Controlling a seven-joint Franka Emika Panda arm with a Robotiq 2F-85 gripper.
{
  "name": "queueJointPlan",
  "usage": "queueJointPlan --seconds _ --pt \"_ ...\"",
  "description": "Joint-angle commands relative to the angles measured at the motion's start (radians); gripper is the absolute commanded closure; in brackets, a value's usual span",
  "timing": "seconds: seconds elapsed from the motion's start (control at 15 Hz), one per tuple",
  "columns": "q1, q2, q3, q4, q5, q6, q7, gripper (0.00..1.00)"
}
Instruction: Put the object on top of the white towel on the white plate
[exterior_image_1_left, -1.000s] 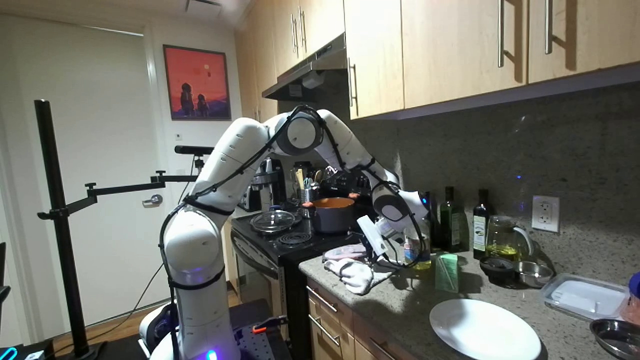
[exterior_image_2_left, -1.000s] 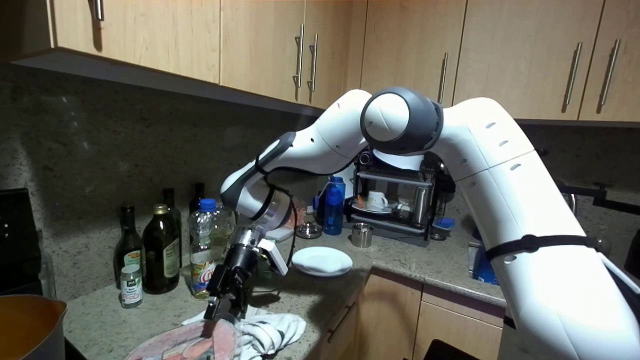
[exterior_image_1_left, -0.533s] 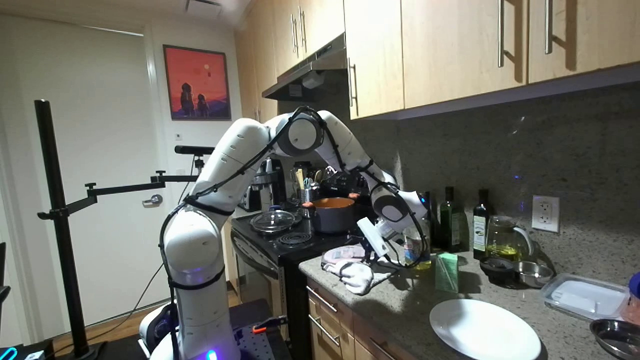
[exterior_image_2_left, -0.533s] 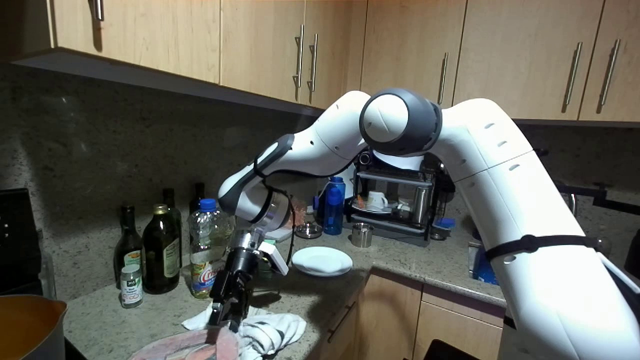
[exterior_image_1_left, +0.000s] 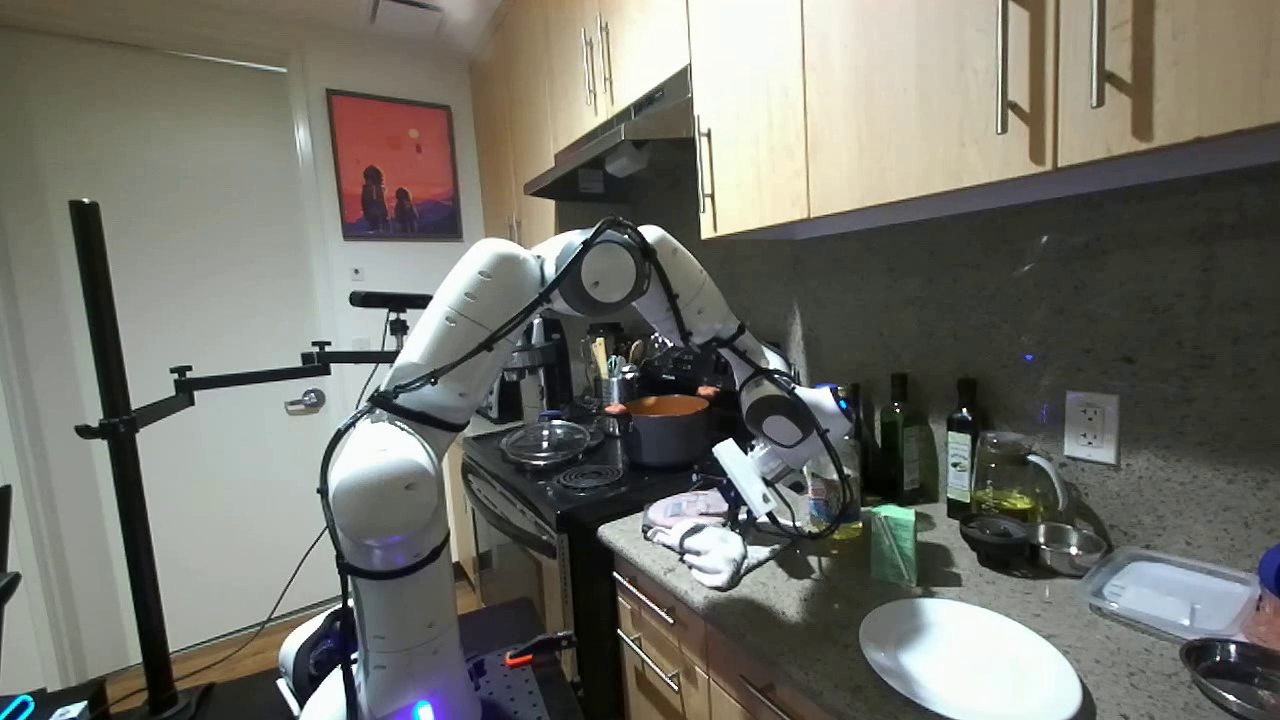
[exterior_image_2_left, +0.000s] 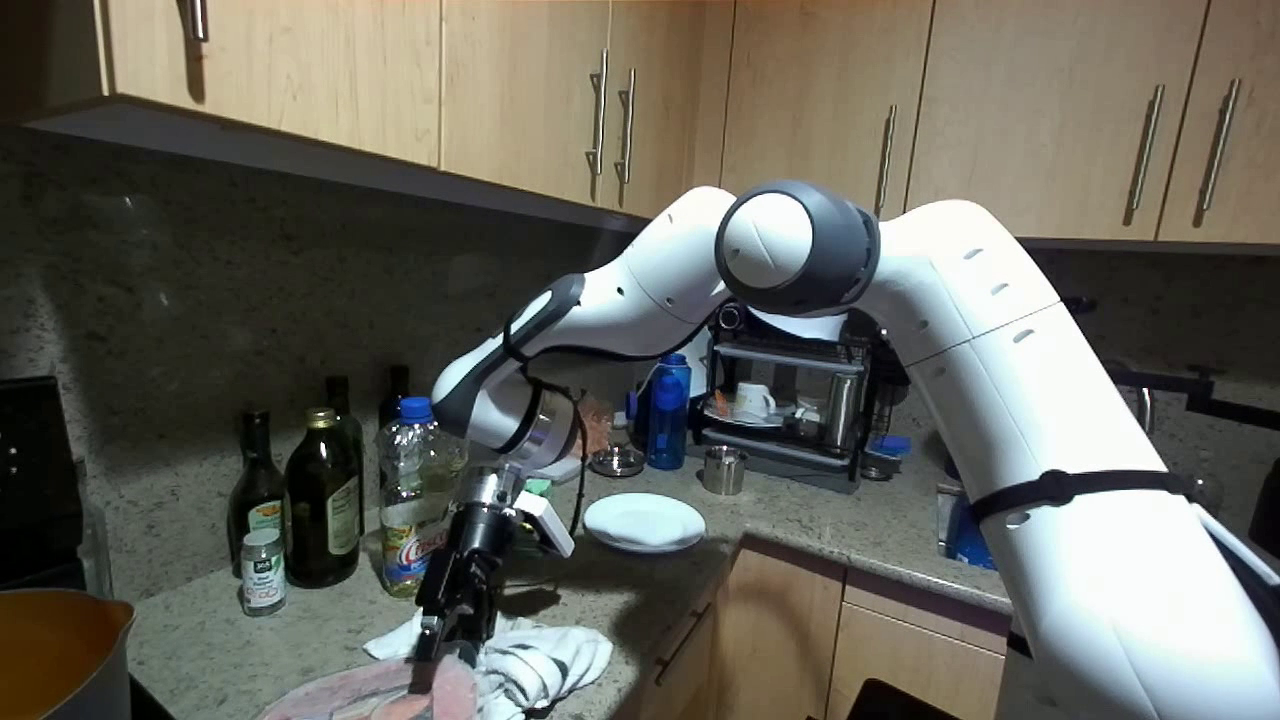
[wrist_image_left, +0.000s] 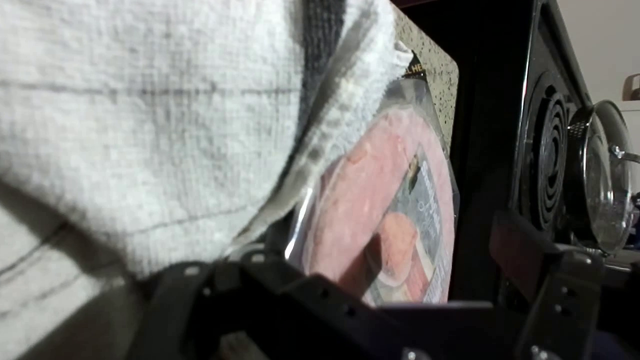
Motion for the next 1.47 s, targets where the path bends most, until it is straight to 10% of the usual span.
queueJointPlan --seconds 0.0,1.4 --pt "-0.009 0.016 0.035 0.031 -0.005 -0.026 0.038 0.00" --pt "-0.003 0.005 0.062 0.105 -0.002 -0.120 0.066 0.00"
